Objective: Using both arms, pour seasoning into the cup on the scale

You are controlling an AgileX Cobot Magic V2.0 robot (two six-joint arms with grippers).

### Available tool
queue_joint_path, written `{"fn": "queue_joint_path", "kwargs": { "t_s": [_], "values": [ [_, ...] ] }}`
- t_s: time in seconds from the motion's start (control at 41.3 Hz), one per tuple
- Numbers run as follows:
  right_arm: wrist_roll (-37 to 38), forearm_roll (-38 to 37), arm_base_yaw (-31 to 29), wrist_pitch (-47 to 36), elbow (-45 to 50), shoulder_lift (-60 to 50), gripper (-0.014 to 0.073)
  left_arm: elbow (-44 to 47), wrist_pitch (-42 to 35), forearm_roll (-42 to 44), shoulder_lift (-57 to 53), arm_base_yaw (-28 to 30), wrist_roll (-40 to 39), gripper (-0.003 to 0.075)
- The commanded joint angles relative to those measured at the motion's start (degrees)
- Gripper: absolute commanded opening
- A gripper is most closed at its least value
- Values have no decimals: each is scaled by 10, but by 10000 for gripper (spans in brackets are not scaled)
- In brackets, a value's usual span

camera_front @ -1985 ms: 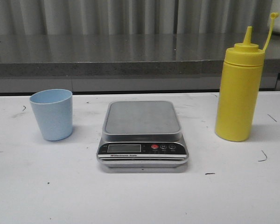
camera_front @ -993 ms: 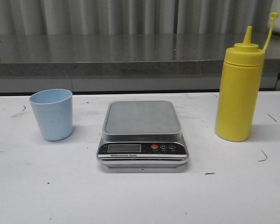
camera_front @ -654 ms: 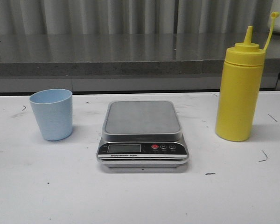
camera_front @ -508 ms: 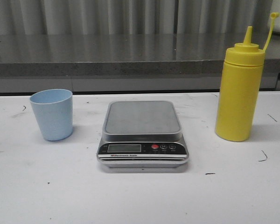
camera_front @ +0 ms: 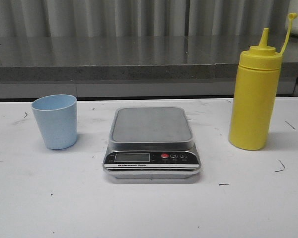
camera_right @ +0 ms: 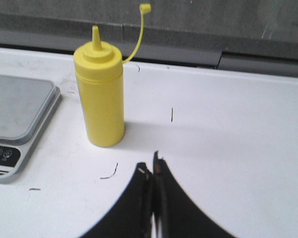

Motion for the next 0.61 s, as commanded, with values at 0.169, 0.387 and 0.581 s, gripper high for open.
{"fn": "queue_joint_path", "kwargs": {
  "t_s": [0.169, 0.387, 0.581],
  "values": [
    [-6, -5, 1, -40, -15, 71, -65, -20, -27, -13, 49, 1, -5, -20],
    [-6, -5, 1, -41, -15, 88, 115, -20, -12, -13, 72, 1, -5, -14],
    [-6, -5, 1, -41, -15, 88, 441, -20, -6, -13, 103, 1, -5, 254]
  ]
}}
